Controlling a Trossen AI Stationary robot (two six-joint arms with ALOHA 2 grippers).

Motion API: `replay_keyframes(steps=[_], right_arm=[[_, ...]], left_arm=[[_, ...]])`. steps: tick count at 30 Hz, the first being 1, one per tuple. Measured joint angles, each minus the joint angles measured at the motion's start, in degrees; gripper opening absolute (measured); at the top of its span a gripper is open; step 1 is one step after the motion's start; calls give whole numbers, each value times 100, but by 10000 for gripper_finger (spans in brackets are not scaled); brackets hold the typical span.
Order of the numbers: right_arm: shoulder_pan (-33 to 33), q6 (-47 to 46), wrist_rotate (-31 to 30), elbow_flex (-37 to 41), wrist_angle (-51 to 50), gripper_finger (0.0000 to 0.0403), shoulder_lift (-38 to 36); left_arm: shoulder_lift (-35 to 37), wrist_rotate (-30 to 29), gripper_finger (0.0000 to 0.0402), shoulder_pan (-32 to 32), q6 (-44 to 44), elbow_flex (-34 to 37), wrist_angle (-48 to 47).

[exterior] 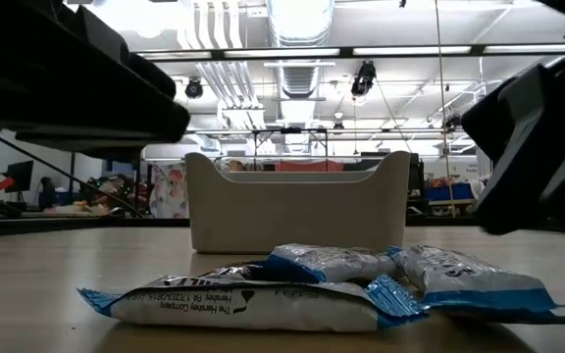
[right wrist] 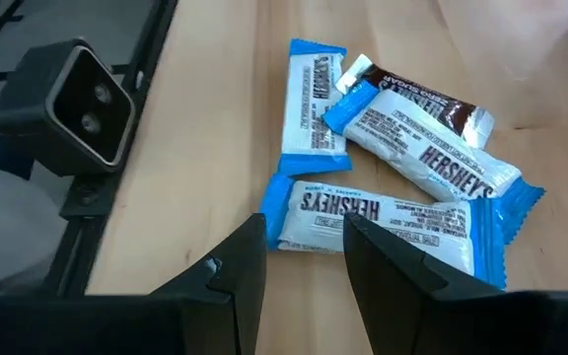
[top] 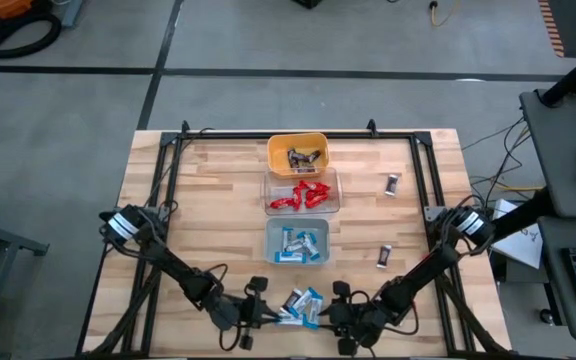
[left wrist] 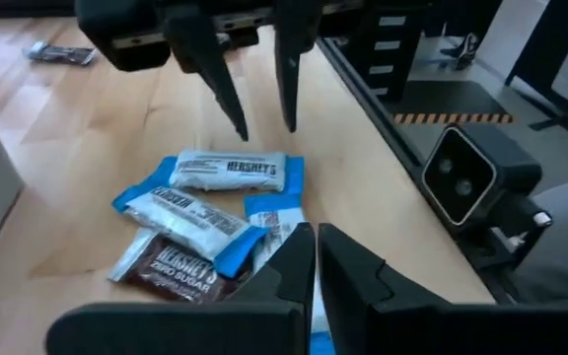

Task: Organize candy in baskets
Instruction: Put the white chocolate bar into the gray bin

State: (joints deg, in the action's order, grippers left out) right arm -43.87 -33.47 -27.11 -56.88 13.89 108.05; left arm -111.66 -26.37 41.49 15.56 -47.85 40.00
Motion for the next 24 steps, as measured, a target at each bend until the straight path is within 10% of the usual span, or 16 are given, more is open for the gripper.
replay_keyframes(steps=[15,24], right_arm=[[-1,111,-4,-2,-17,128,-193],[-1,81,-4,-2,-15,128,-193]], left_arm=[[-70,-69,181,10,91,-1,-250],[-72,-72,178,10,210,-1,-243]])
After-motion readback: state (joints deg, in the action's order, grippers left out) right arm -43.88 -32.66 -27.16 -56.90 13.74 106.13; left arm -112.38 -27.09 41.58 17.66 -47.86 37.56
